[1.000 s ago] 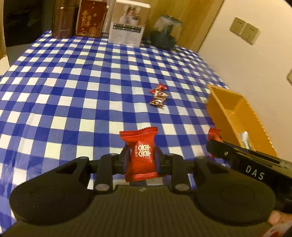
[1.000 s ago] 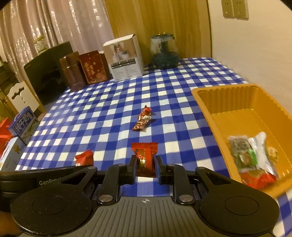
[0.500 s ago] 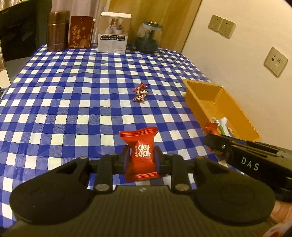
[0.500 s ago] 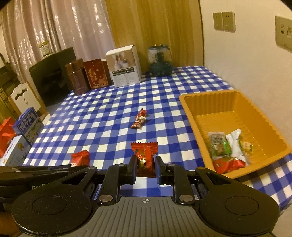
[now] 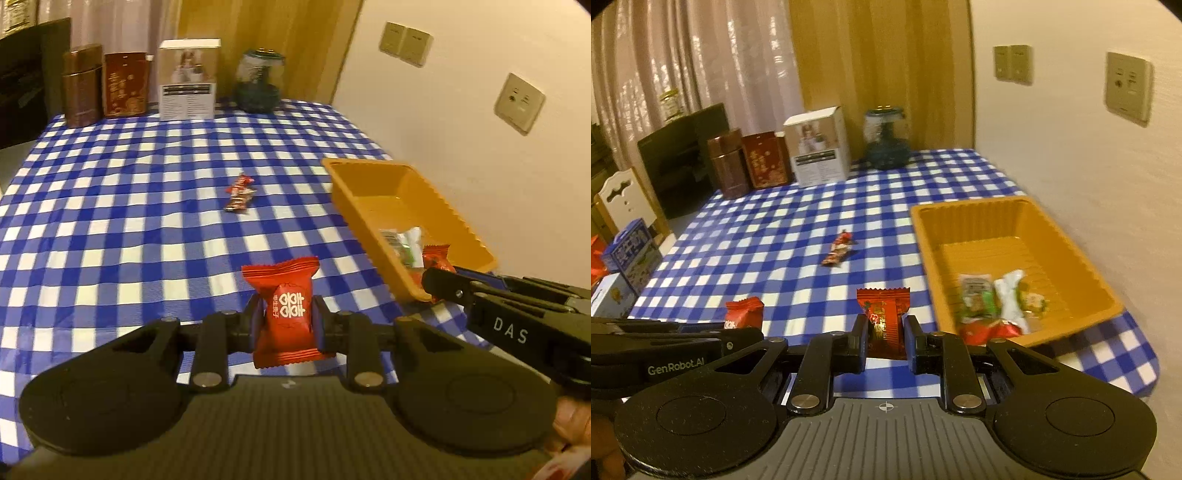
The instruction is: Organize snacks
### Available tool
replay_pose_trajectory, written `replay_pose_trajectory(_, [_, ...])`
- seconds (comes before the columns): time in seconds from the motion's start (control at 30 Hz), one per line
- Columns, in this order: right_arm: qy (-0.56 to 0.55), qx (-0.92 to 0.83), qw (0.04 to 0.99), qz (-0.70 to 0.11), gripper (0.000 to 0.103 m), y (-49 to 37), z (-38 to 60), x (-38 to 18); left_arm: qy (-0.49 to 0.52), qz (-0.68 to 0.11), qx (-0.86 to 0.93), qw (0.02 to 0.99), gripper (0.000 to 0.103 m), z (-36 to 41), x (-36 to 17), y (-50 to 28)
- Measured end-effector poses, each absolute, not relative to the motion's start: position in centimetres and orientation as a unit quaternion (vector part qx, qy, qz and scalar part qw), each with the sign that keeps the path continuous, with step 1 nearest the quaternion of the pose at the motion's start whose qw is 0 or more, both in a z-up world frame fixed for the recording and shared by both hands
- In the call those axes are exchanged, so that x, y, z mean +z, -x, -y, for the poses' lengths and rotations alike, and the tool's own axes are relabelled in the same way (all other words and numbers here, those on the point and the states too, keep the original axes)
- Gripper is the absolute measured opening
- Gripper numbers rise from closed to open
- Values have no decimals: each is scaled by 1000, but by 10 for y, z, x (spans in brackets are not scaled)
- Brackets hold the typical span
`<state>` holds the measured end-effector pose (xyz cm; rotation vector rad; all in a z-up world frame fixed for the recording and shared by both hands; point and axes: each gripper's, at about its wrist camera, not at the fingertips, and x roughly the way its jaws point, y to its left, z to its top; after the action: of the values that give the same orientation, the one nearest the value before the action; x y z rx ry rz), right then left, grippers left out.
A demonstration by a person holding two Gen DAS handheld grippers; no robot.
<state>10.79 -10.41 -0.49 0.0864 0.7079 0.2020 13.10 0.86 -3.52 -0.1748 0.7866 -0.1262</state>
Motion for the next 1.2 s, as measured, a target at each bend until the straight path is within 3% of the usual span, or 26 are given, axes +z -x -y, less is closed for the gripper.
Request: replay_pose_trajectory(1.2, [-87, -8, 938, -337, 21, -139, 223, -4, 35, -376, -167, 911, 24, 118, -24, -203])
